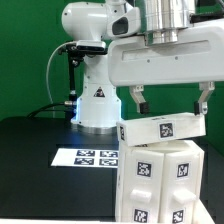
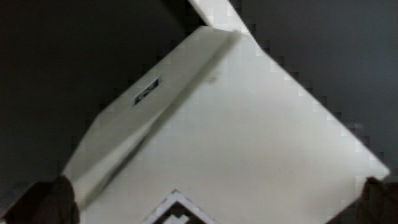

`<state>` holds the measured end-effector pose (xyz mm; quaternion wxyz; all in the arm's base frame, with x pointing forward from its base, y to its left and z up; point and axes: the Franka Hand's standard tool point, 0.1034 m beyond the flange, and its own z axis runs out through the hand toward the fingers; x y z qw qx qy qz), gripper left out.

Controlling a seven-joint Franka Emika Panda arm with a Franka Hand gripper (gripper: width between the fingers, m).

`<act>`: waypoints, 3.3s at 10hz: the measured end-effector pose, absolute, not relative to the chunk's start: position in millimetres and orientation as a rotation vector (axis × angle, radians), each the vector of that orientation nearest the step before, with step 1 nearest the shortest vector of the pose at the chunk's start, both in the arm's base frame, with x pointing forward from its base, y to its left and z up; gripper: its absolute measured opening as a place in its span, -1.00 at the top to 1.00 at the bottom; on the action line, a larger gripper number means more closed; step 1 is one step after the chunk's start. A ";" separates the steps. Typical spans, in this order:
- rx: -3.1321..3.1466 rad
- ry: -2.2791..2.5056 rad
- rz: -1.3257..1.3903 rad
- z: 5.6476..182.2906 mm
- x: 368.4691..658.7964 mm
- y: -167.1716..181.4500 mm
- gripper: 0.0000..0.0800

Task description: Assemble cabinet

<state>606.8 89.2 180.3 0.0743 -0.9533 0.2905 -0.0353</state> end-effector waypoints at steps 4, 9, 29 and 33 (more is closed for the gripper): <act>-3.068 -0.128 -0.107 179.6 610.4 97.4 -0.99; -2.898 -1.271 -0.056 188.3 622.6 99.0 -0.99; -2.482 -2.049 0.073 163.7 610.4 81.2 -0.39; -2.871 -1.481 0.020 163.4 612.5 82.9 -0.38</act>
Offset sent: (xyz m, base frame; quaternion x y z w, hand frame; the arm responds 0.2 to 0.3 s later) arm 0.0000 0.0000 0.0000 0.0000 0.0000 -0.2571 0.9664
